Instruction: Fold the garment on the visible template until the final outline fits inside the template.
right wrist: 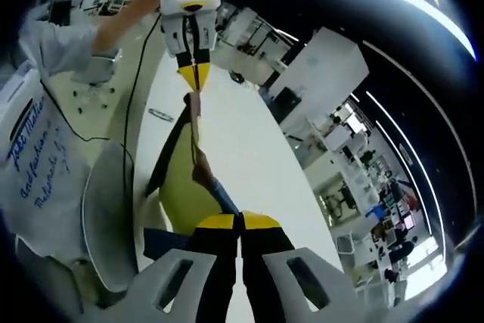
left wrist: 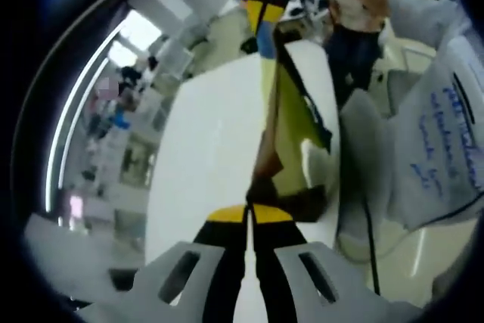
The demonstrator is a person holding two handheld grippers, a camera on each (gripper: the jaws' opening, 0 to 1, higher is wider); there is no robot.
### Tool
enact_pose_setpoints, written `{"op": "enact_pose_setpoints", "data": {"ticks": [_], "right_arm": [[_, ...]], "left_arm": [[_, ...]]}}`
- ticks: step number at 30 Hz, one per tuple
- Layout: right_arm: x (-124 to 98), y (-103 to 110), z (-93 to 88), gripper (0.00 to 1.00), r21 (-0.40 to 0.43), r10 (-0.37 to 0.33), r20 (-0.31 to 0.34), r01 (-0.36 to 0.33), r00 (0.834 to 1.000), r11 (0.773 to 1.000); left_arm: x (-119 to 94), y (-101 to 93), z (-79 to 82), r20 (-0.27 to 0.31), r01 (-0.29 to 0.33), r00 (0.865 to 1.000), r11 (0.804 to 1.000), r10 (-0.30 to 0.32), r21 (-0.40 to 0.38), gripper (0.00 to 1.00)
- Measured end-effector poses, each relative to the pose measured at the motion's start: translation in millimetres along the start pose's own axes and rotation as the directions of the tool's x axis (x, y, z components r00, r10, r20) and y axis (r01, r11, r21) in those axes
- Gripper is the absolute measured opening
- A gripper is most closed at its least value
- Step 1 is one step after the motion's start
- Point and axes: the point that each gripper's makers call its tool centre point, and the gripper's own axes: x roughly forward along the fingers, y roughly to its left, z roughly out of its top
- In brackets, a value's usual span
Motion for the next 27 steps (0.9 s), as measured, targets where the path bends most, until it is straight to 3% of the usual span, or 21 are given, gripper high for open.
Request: {"op": "enact_pose_setpoints", "data": {"ticks": [5,11,18,27], "right_arm": [[-15,21,10.3,0.01,-0.039,0.010,0.009,-0.010,1.000,0.999],[-25,40,15.8,0.01,-0.050,0.022,0.030,-0.020,0.999,0.999],[1,67,-11.3,0.01,-0.015,0.121,-0.026,-0.122,0.992,0.992],[47,77,-58.8,0.01,0.091,0.211,-0.085,-0.203,0.974,0.975]], "left_arm": [[-22,-23.7,8.7,-0.003,-0.003,1.000,1.000,0.003,0.020,0.00],[-26,-37.7,9.6,-0.023,-0.004,1.000,1.000,0.005,0.024,0.00],[11,-59.0,-8.7,-0.063,0.109,0.992,0.994,-0.109,-0.015,0.00],[65,-52.9,-32.6,-0.104,0.169,0.979,0.982,-0.178,-0.089,0.00]]}}
